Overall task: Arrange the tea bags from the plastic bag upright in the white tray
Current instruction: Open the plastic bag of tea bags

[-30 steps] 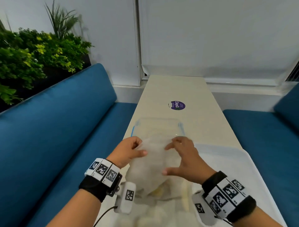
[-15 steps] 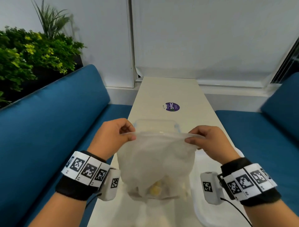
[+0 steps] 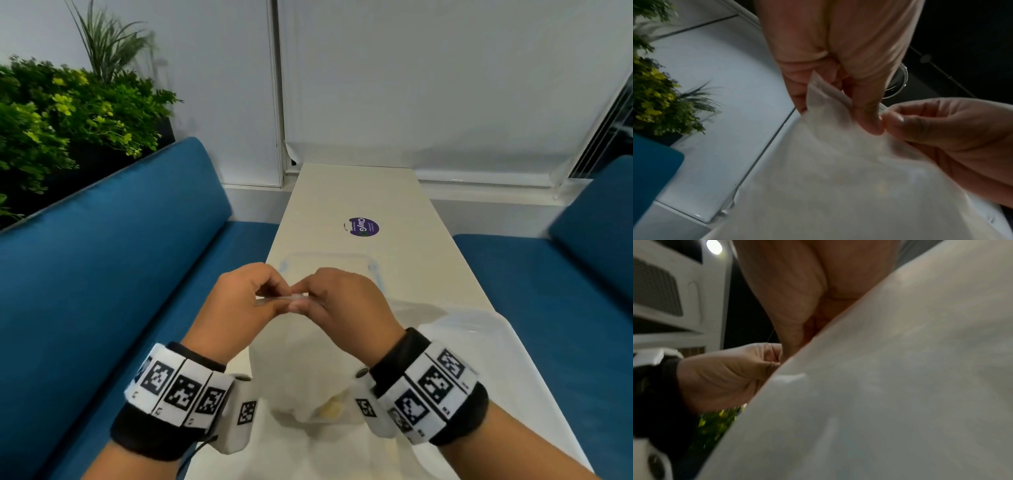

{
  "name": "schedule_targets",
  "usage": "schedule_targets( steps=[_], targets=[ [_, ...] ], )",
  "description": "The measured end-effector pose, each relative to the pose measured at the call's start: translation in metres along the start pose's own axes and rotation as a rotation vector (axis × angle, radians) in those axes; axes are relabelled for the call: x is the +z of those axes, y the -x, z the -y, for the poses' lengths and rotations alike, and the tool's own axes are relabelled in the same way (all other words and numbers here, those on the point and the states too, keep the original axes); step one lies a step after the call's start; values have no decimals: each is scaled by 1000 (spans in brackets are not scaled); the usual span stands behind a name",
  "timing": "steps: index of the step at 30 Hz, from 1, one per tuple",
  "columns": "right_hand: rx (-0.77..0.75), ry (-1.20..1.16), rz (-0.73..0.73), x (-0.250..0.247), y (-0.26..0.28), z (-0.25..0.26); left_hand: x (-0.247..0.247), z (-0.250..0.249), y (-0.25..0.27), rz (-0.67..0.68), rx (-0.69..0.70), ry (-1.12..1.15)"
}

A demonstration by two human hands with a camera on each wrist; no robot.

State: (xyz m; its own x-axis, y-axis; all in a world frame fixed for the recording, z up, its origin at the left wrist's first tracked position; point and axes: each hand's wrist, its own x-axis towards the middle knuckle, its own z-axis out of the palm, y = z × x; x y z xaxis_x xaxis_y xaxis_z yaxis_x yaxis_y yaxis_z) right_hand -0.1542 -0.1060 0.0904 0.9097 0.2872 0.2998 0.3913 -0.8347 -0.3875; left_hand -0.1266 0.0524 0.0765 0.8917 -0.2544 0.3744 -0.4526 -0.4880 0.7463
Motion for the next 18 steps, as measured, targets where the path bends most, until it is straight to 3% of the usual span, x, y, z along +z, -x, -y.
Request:
schedule_targets(
  steps=[5, 11, 15, 18],
  targets=[
    [-18, 33, 11, 2, 1, -1, -10, 4, 3, 36, -15, -29],
    [306, -87, -97, -41, 44, -75, -25, 23, 6, -102, -77, 15],
    [385, -172, -140, -46, 65, -93, -18, 29, 4, -12, 37, -46],
    [287, -221, -172, -35, 68, -87, -10, 27, -1, 65, 149, -135]
  ],
)
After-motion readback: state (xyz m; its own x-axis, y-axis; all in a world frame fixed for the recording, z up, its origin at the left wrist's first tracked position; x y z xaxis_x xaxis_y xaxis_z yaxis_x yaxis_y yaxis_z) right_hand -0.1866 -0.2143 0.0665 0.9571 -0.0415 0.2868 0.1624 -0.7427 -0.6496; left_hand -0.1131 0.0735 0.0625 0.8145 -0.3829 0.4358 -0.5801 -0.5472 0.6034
